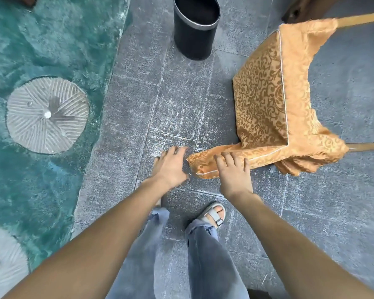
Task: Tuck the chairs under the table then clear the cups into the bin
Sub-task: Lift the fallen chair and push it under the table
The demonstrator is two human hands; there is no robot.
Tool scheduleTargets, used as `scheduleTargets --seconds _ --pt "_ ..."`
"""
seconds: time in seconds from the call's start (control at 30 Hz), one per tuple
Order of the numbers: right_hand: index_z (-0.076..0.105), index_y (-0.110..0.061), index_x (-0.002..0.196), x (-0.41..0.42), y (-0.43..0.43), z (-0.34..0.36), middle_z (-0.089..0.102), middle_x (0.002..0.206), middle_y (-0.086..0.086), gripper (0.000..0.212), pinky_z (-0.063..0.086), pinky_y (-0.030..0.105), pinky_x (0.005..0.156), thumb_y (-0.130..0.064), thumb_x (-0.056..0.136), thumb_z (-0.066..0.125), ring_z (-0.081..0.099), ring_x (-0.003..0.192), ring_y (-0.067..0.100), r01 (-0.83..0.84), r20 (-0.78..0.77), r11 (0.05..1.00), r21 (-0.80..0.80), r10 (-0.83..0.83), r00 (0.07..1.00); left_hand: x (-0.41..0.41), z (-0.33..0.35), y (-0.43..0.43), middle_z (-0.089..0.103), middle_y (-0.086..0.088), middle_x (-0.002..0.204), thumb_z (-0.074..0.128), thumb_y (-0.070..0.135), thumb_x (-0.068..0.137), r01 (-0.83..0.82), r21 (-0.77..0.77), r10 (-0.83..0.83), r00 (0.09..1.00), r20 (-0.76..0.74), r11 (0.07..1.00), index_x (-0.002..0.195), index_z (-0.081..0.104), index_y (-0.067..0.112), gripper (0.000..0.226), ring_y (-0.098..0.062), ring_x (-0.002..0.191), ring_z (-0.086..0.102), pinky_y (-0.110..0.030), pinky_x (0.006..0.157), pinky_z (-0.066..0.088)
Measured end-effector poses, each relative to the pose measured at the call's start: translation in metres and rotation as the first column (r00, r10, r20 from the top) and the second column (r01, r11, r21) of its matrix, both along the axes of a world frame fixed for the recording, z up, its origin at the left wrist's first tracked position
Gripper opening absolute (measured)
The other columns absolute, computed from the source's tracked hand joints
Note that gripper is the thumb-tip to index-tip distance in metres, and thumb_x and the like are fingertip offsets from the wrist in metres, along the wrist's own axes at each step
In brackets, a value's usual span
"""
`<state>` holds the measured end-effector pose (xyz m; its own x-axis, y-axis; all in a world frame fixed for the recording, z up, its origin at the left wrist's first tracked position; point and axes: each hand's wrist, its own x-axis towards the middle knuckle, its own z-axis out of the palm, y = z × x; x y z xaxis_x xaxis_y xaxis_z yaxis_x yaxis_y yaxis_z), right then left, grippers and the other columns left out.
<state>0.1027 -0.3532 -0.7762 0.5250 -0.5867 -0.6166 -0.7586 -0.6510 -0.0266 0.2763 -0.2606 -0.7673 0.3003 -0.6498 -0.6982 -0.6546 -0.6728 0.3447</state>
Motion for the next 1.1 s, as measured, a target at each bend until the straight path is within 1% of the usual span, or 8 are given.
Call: scheduleTargets --seconds 0.17,0.3,0.47,0.6,0.8,0.97,1.03,1.1 --pt "0.035 -0.018 0.152 0.031 0.002 -0.076 0.039 0.155 0.006 0.073 0.008 0.053 0.128 -0.012 0.088 0.068 0.029 0.149 0.028 -0.107 -0.036 0.988 0.110 0.112 0.993 0.016 -0.046 0.006 0.039 -0.004 0.150 0.082 0.016 0.080 -0.018 0.035 0.019 1.000 -0.024 0.999 0.157 0.024 0.025 0.096 -0.022 0.135 0.044 -0.051 0.119 0.028" --pt "0.047 -0.014 0.141 0.043 -0.003 -0.110 0.052 0.144 0.007 0.059 0.032 0.047 0.116 -0.024 0.087 0.069 0.043 0.137 0.028 -0.201 -0.067 0.977 0.068 0.205 0.976 0.028 -0.069 0.014 0.044 -0.004 0.139 0.079 0.008 0.080 -0.008 0.046 0.010 0.999 -0.046 0.999 0.157 0.024 0.023 0.096 -0.020 0.123 0.051 -0.049 0.116 0.036" --pt "0.045 -0.010 0.137 0.035 -0.019 -0.103 0.057 0.138 0.010 0.063 0.043 0.046 0.100 -0.004 0.080 0.070 0.044 0.131 0.029 -0.353 -0.051 0.933 0.062 0.356 0.933 0.024 -0.074 0.020 0.046 -0.005 0.133 0.073 0.001 0.081 0.051 0.091 -0.046 0.997 -0.055 0.995 0.151 0.033 0.017 0.083 -0.023 0.119 0.050 -0.050 0.111 0.041" --pt "0.044 -0.007 0.135 0.029 -0.042 -0.075 0.064 0.125 0.015 0.061 0.049 0.049 0.092 0.008 0.079 0.062 0.048 0.126 0.033 -0.392 -0.020 0.918 0.063 0.394 0.919 0.012 -0.061 0.016 0.046 -0.006 0.140 0.069 -0.003 0.079 0.092 0.103 -0.086 0.994 -0.060 0.990 0.154 0.030 0.018 0.087 -0.024 0.130 0.047 -0.049 0.116 0.036" --pt "0.047 -0.010 0.133 -0.015 -0.075 -0.004 0.064 0.124 0.012 0.059 0.050 0.043 0.085 0.008 0.079 0.063 0.050 0.125 0.031 -0.409 0.066 0.911 0.058 0.405 0.912 -0.014 -0.029 0.000 0.051 -0.005 0.130 0.068 -0.004 0.080 0.113 0.095 -0.109 0.993 -0.041 0.989 0.150 0.034 0.017 0.081 -0.023 0.122 0.051 -0.043 0.111 0.042" --pt "0.051 -0.018 0.122 -0.077 -0.135 0.080 0.066 0.107 0.010 0.046 0.049 0.036 0.078 -0.006 0.083 0.072 0.059 0.118 0.032 -0.391 0.208 0.918 0.068 0.370 0.905 -0.058 -0.009 -0.029 0.050 -0.001 0.119 0.070 -0.009 0.078 0.097 0.029 -0.095 0.993 -0.075 0.995 0.151 0.032 0.019 0.087 -0.019 0.097 0.058 -0.038 0.087 0.057" --pt "0.049 -0.020 0.108 -0.109 -0.167 0.116 0.059 0.095 0.005 0.038 0.047 0.033 0.074 -0.010 0.083 0.075 0.062 0.101 0.028 -0.394 0.270 0.918 0.050 0.367 0.890 -0.083 -0.002 -0.047 0.051 -0.005 0.132 0.076 -0.005 0.076 0.089 -0.036 -0.092 0.990 -0.103 0.995 0.156 0.020 0.027 0.102 -0.016 0.088 0.064 -0.026 0.072 0.057" --pt "0.046 -0.021 0.101 -0.140 -0.197 0.152 0.050 0.088 -0.002 0.031 0.050 0.034 0.070 -0.014 0.087 0.073 0.061 0.086 0.024 -0.385 0.331 0.921 0.061 0.345 0.878 -0.108 0.004 -0.069 0.045 -0.005 0.146 0.083 0.004 0.076 0.064 -0.109 -0.080 0.986 -0.149 0.992 0.158 0.009 0.037 0.116 -0.015 0.094 0.066 -0.020 0.074 0.054"
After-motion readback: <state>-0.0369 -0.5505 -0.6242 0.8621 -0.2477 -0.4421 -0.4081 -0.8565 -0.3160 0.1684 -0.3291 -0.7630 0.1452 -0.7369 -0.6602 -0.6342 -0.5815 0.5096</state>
